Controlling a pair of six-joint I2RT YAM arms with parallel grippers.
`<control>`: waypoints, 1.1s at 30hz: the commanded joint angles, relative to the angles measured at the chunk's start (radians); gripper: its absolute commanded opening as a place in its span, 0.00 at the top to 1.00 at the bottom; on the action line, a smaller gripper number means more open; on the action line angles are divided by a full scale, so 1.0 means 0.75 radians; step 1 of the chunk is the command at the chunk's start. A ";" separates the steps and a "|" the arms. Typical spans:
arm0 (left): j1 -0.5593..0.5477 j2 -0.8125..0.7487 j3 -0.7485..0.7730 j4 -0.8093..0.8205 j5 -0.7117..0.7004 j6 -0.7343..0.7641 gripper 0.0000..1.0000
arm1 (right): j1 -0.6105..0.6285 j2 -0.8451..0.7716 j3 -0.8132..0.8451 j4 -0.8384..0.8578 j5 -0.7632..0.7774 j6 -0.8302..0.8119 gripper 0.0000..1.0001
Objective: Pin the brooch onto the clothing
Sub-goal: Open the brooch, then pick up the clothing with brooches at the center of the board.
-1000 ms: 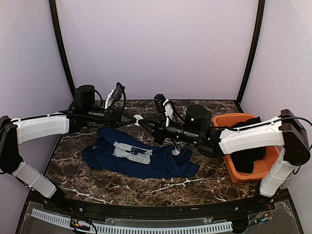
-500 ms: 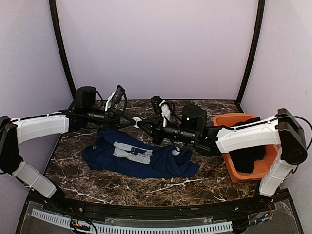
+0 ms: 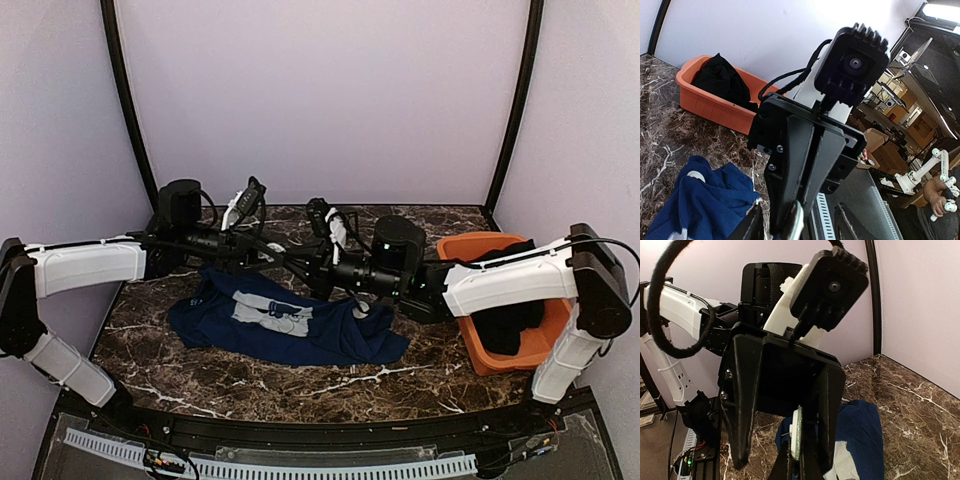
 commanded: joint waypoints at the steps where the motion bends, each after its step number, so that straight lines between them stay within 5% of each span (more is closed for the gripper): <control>1: 0.056 -0.079 -0.059 0.218 0.045 -0.134 0.50 | -0.023 -0.080 -0.067 0.055 0.040 0.012 1.00; 11: 0.133 -0.110 -0.081 0.200 -0.056 -0.117 0.28 | -0.034 -0.127 -0.054 -0.085 0.159 0.092 1.00; 14: 0.138 -0.113 -0.026 -0.074 -0.188 0.059 0.03 | -0.036 -0.112 0.016 -0.225 0.243 0.196 1.00; 19: 0.149 -0.114 0.044 -0.409 -0.481 0.237 0.01 | -0.034 -0.069 0.180 -0.551 0.322 0.417 1.00; 33: 0.173 -0.121 0.040 -0.439 -0.596 0.235 0.01 | -0.087 -0.075 0.300 -0.877 0.328 0.834 1.00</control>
